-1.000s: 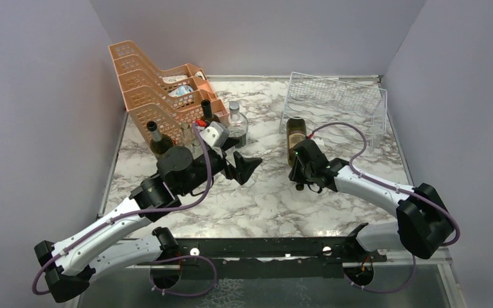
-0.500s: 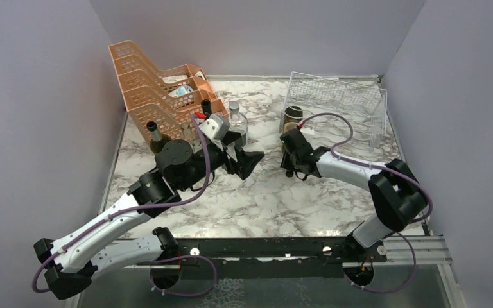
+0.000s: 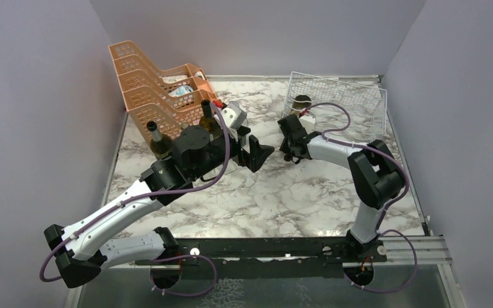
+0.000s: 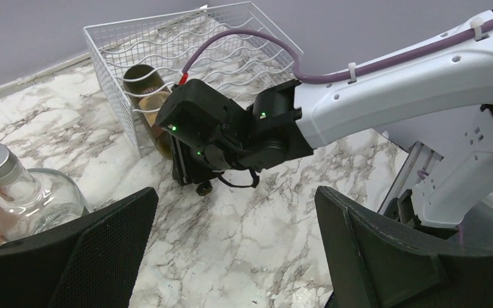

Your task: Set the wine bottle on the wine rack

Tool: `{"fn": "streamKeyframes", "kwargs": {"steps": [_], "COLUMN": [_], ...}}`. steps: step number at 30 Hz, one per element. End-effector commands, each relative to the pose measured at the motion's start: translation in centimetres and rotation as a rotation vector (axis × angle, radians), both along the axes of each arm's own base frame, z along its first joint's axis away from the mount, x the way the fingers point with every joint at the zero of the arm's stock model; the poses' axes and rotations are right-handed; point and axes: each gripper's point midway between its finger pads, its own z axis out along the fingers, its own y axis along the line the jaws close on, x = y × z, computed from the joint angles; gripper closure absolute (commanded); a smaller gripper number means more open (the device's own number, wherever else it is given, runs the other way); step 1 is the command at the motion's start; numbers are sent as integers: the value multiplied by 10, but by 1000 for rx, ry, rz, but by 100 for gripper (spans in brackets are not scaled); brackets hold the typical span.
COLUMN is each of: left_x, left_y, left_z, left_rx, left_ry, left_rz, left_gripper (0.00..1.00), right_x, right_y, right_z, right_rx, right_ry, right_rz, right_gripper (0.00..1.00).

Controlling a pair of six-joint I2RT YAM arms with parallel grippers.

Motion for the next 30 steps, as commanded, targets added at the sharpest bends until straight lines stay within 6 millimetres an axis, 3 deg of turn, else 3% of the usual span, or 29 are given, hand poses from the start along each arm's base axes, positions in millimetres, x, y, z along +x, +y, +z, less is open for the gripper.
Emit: {"fn": "streamKeyframes", "kwargs": {"steps": [1, 5, 15, 30], "left_x": [-2, -1, -2, 2], "left_y": [-3, -5, -3, -3], "left_z": [16, 16, 17, 11], "left_rx": [-17, -19, -27, -24], "left_ry": [-17, -11, -9, 12], "left_rz": [-20, -20, -18, 5], "left_gripper": [1, 1, 1, 1], "right_x": [45, 55, 71, 82], "right_y": [11, 17, 13, 16], "right_z": [27, 27, 19, 10], "right_rx": [49, 55, 74, 84], "right_ry": [-142, -150, -134, -104], "right_rz": [-30, -7, -8, 42], "right_gripper": [99, 97, 75, 54]}}
